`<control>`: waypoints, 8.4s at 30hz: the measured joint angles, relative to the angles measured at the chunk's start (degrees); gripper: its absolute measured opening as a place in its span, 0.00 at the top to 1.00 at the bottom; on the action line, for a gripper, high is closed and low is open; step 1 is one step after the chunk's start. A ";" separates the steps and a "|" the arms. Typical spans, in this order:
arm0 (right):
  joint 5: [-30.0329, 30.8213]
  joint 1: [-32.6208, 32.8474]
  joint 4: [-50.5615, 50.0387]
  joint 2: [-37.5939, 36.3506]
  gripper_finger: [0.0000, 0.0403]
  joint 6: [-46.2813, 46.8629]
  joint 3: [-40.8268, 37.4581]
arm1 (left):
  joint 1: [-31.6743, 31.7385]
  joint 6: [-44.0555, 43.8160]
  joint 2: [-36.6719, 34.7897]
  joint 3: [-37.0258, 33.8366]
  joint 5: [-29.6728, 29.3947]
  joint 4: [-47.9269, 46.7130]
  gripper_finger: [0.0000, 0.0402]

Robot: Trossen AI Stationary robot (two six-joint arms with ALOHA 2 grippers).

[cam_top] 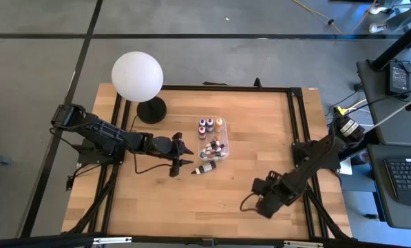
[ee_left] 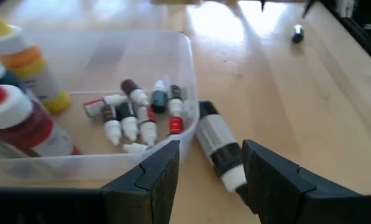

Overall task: Pick & Place food coloring
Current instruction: Put the small purple food coloring bottle in the transparent bin, then put the large black food coloring bottle in the transparent bin

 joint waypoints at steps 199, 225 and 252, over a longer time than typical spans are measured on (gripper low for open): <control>9.95 -26.64 35.22 7.61 0.61 -69.95 8.54 | -11.81 -10.96 5.31 15.14 -15.93 -30.51 0.91; 10.41 -26.75 36.10 7.63 0.61 -71.59 8.55 | -0.22 -22.00 15.93 47.12 15.40 -103.41 0.91; 10.41 -26.77 34.81 7.69 0.61 -72.81 8.52 | 0.48 -17.31 25.23 48.99 18.06 -109.17 0.72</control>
